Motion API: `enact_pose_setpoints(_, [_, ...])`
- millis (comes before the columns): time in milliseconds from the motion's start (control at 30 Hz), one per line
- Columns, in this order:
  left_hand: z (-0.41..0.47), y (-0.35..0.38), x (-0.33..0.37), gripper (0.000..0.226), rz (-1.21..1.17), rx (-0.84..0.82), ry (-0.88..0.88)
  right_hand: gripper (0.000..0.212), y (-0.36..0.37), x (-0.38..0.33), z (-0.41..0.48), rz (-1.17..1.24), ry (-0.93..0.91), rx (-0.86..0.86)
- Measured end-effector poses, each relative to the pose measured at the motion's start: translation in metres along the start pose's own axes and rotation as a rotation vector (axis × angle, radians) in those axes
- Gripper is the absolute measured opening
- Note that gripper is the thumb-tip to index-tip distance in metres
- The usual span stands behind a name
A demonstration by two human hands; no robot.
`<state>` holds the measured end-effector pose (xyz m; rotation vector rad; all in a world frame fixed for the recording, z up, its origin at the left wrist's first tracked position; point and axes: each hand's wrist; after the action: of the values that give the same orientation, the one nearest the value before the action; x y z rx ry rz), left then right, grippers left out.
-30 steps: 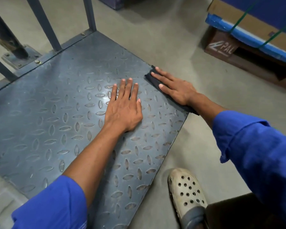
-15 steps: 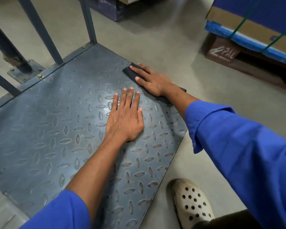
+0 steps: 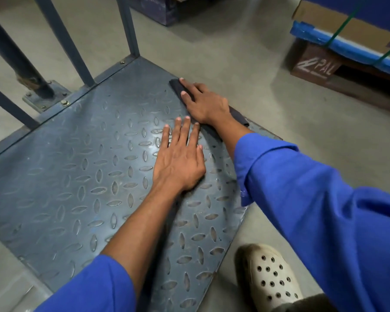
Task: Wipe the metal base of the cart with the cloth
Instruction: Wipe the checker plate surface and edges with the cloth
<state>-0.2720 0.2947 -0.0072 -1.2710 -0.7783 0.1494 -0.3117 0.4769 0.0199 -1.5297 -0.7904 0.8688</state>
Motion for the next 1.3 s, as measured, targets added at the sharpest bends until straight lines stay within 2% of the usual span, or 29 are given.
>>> enact_pose_setpoints(100, [0.0,-0.001,-0.001,0.068,0.006,-0.011,0.012,0.055,0.002,0.002,0.002,0.01,-0.004,0.013])
enact_pose_setpoints(300, [-0.001,-0.005,0.002,0.068,0.024,-0.043,-0.008,0.051,0.009,0.054,-0.054,-0.043,0.033,0.057])
enact_pose_setpoints(533, [-0.008,-0.002,0.005,0.07,0.013,-0.032,-0.028,0.052,0.0,0.019,-0.008,-0.018,-0.052,-0.026])
enact_pose_setpoints(800, [-0.026,0.001,0.013,0.07,0.03,-0.053,-0.035,0.046,0.002,0.1,-0.101,-0.094,-0.082,0.024])
enact_pose_setpoints(1033, [-0.019,0.01,0.029,0.072,0.051,-0.056,-0.045,0.047,-0.005,0.071,-0.065,-0.047,-0.128,0.005])
enact_pose_setpoints(1300, [-0.028,0.021,0.042,0.076,0.072,-0.099,0.001,0.045,0.001,0.127,-0.124,-0.047,-0.034,0.008])
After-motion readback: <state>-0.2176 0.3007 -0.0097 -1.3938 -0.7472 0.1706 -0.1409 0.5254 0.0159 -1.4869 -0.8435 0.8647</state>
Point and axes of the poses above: each hand's wrist, its own z-axis towards the middle knuckle, its own y-axis out of the palm, x = y × z, and after that the axes turned 12 degrees about -z, right-handed
